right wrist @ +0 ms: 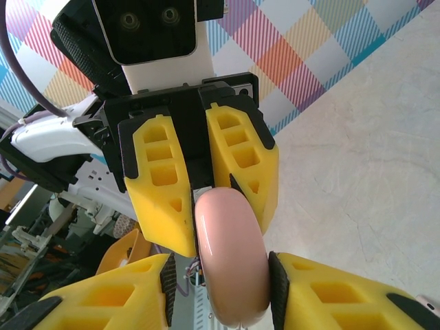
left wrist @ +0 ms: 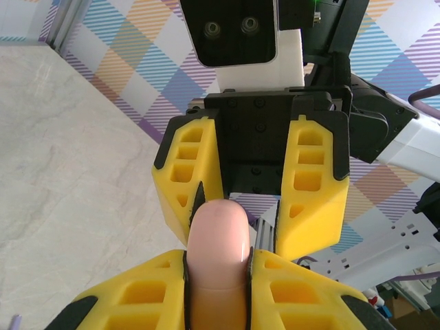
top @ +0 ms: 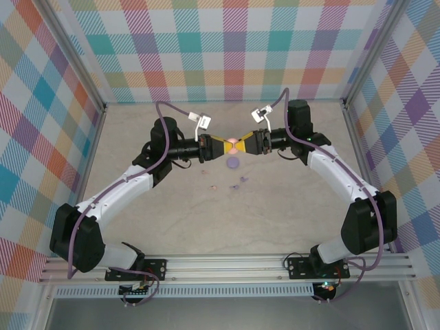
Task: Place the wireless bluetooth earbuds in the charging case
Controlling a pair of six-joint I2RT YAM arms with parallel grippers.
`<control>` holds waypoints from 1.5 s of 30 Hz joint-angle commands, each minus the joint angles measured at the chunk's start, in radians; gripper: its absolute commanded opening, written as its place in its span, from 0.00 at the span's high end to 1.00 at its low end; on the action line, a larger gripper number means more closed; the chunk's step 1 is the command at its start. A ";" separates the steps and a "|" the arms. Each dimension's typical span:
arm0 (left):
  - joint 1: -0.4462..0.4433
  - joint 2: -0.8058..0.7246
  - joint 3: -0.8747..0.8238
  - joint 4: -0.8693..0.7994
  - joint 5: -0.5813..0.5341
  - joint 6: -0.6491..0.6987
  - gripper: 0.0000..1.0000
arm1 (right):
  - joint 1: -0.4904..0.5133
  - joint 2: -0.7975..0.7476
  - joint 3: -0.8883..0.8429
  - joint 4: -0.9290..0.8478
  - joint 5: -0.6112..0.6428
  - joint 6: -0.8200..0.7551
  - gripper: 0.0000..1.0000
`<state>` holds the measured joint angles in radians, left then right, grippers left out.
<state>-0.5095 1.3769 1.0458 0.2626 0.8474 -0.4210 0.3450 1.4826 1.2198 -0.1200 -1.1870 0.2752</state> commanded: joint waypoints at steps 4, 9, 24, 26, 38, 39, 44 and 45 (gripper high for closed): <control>-0.017 -0.004 0.028 0.012 0.016 0.024 0.86 | 0.017 -0.001 0.038 0.023 -0.033 -0.014 0.61; -0.018 -0.001 0.028 0.010 0.013 0.024 0.86 | 0.019 0.002 0.043 0.023 -0.032 -0.013 0.68; -0.020 -0.023 -0.006 0.042 0.003 -0.009 0.53 | 0.017 -0.026 0.055 -0.019 0.014 -0.038 0.79; -0.020 -0.031 -0.013 0.050 0.018 -0.015 0.52 | 0.017 -0.030 0.062 -0.024 0.012 -0.038 0.79; -0.020 -0.029 -0.016 0.079 0.085 -0.046 0.60 | 0.019 -0.044 0.069 -0.030 -0.011 -0.034 0.79; -0.021 -0.025 -0.013 0.080 0.088 -0.051 0.60 | 0.019 -0.045 0.068 -0.029 -0.008 -0.034 0.79; -0.027 -0.022 -0.007 0.073 0.082 -0.049 0.60 | 0.019 -0.050 0.063 -0.017 0.000 -0.027 0.78; -0.030 -0.020 -0.005 0.073 0.082 -0.050 0.61 | 0.019 -0.051 0.063 -0.017 0.002 -0.027 0.78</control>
<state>-0.5220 1.3640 1.0344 0.2943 0.9012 -0.4591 0.3557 1.4620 1.2526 -0.1436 -1.1637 0.2684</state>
